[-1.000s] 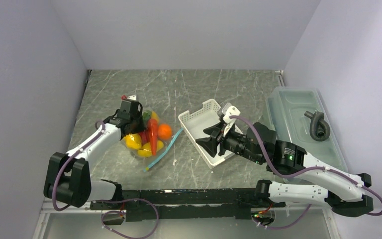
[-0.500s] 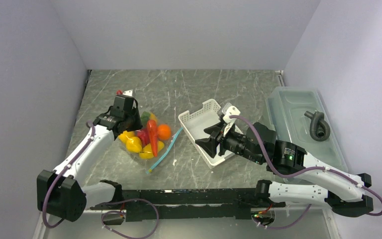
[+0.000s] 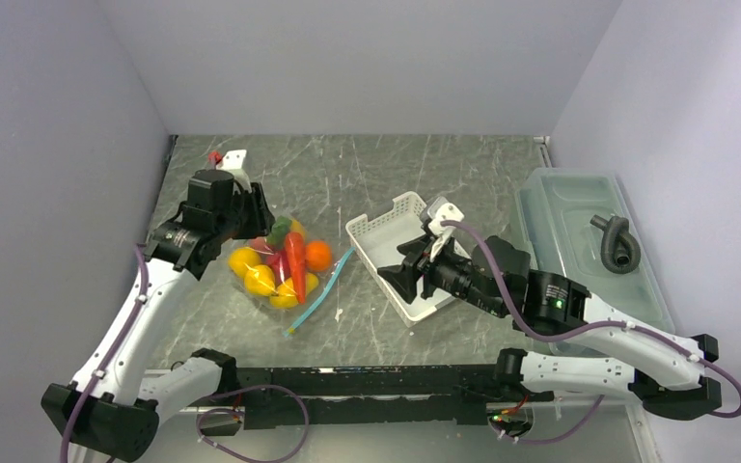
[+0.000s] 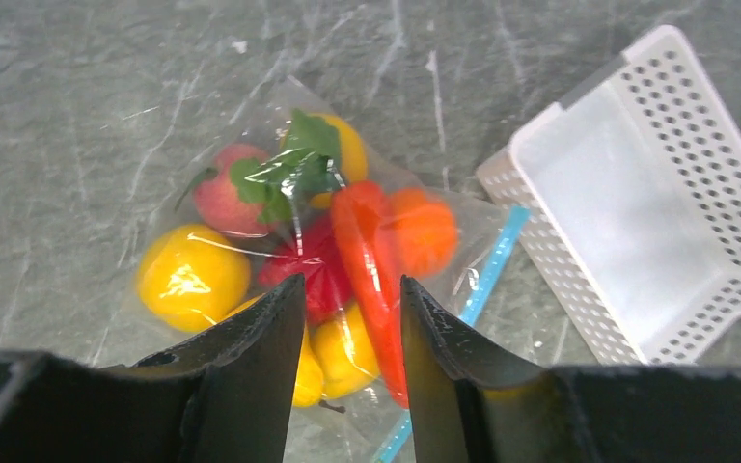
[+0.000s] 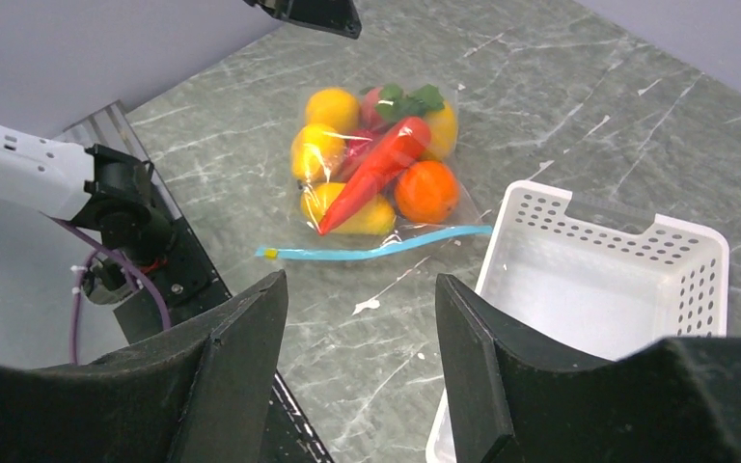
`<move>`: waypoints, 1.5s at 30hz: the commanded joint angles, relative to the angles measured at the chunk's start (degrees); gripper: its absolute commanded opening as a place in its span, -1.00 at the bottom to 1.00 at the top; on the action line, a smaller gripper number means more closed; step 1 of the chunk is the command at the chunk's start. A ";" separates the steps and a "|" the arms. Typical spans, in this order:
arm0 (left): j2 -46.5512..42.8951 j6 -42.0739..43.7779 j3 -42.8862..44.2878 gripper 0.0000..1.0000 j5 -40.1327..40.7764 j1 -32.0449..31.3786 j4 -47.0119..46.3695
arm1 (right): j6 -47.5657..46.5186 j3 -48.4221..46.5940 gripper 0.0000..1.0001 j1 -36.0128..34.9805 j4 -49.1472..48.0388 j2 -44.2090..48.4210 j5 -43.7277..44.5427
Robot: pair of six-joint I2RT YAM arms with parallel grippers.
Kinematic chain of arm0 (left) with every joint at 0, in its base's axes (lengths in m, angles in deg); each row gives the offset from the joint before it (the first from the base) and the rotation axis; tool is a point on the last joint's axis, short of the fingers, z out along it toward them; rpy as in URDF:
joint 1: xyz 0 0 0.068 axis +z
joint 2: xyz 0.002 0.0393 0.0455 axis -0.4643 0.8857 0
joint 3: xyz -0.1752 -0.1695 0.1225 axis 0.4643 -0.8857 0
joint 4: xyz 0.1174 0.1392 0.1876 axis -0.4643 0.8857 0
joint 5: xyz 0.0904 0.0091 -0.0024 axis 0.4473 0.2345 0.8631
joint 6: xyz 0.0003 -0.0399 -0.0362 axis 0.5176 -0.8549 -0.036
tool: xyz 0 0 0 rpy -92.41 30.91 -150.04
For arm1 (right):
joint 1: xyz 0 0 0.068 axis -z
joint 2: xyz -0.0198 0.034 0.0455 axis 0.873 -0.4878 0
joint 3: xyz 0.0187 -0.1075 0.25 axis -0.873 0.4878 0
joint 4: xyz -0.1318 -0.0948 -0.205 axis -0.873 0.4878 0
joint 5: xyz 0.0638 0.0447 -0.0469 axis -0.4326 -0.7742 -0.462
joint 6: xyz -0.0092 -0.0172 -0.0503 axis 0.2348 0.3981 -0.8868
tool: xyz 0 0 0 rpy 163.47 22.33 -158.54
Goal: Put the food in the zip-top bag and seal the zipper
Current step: Reset both arms
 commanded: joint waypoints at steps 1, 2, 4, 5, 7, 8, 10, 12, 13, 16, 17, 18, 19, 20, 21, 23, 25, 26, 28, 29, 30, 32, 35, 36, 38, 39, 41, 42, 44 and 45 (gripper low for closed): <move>-2.06 5.14 3.24 -0.05 -8.99 -0.19 0.31 | 0.70 -1.11 0.23 0.86 -1.28 -1.53 1.59; -2.38 5.74 3.46 -0.04 -10.29 -0.19 0.15 | 0.72 -1.27 0.23 1.20 -1.28 -2.26 1.51; -3.39 6.56 3.46 -0.01 -12.04 -0.20 -0.18 | 0.84 -1.64 0.24 2.13 -1.15 -3.44 0.98; -4.08 6.96 3.34 0.03 -12.67 -0.19 -0.55 | 1.01 -1.84 0.25 2.99 -1.06 -4.01 0.52; -5.62 7.96 2.75 0.13 -14.33 -0.19 -1.35 | 1.22 -2.15 0.25 4.69 -1.02 -5.33 -0.61; -6.57 8.40 2.40 0.21 -15.07 -0.19 -1.76 | 1.32 -2.30 0.26 5.64 -1.02 -5.86 -1.19; -7.98 9.18 1.63 0.24 -16.40 -0.19 -2.77 | 1.70 -2.44 0.27 7.66 -1.15 -7.05 -2.70; -9.26 9.76 0.63 0.27 -17.90 -0.19 -3.77 | 2.30 -2.69 0.28 9.56 -1.26 -8.49 -4.04; -9.95 9.91 0.06 0.28 -18.65 -0.19 -4.26 | 2.50 -2.71 0.29 10.41 -1.40 -9.07 -4.38; -11.74 10.78 -1.67 0.95 -22.21 -0.19 -6.14 | 3.36 -2.35 0.33 12.36 -2.24 -10.43 -4.72; -12.27 11.09 -2.41 0.99 -23.45 -0.19 -6.82 | 3.78 -2.10 0.35 12.97 -2.65 -10.78 -4.74; -12.72 11.18 -2.99 0.99 -24.56 -0.19 -7.52 | 4.06 -1.83 0.38 13.50 -2.99 -11.05 -4.56; -13.11 11.19 -3.52 0.99 -25.79 -0.19 -8.23 | 4.45 -1.53 0.39 13.97 -3.30 -11.26 -4.24; -13.40 11.16 -4.03 0.99 -26.93 -0.19 -8.89 | 4.76 -1.22 0.42 14.44 -3.64 -11.47 -3.68; -13.63 11.19 -4.52 0.99 -28.09 -0.19 -9.47 | 5.03 -0.64 0.44 14.86 -3.96 -11.63 -3.09; -13.84 11.25 -5.41 0.99 -30.07 -0.19 -10.58 | 5.57 0.36 0.49 15.65 -4.66 -11.70 -1.98; -14.00 11.01 -6.31 0.99 -31.85 -0.19 -11.60 | 5.88 1.77 0.59 16.20 -6.16 -11.33 -0.96; -14.06 10.90 -6.73 0.99 -32.58 -0.19 -12.28 | 6.40 2.69 0.62 16.31 -6.99 -11.00 0.20; -14.11 10.66 -7.40 0.99 -34.13 -0.19 -13.44 | 6.88 4.25 0.75 16.47 -8.55 -10.16 1.77; -14.11 10.71 -7.70 0.99 -35.10 -0.19 -13.72 | 6.73 4.90 0.77 16.50 -9.10 -9.75 2.02; -14.05 10.65 -7.95 1.00 -35.82 -0.19 -13.94 | 6.79 5.46 0.83 16.50 -9.60 -9.27 2.39; -14.11 10.36 -8.76 0.99 -36.84 -0.19 -14.55 | 7.21 6.45 0.89 16.50 -10.41 -8.43 2.53; -14.11 9.95 -9.25 0.99 -37.75 -0.19 -14.05 | 8.48 7.79 0.99 16.50 -11.62 -7.11 3.53; -14.18 10.02 -9.22 0.99 -38.08 -0.19 -13.84 | 8.80 8.29 0.99 16.50 -11.96 -6.78 3.90; -14.42 10.12 -9.51 0.99 -38.67 -0.19 -13.49 | 9.91 9.18 1.00 16.50 -12.67 -6.26 4.73; -14.50 10.13 -9.67 0.99 -38.92 -0.19 -13.27 | 11.00 9.50 0.99 16.48 -12.74 -6.08 5.16; -14.69 10.63 -9.67 0.99 -38.96 -0.19 -12.43 | 13.75 9.32 1.00 16.50 -11.78 -6.23 6.20; -14.81 10.78 -9.67 0.99 -38.96 -0.19 -11.78 | 14.45 8.88 1.00 16.50 -10.94 -6.56 6.39; -15.26 10.98 -9.80 0.99 -39.06 -0.19 -11.58 | 14.98 8.32 0.99 16.50 -9.45 -6.97 6.98; -15.64 11.02 -9.94 0.99 -39.31 -0.19 -11.71 | 15.10 8.44 0.99 16.44 -9.05 -6.93 7.24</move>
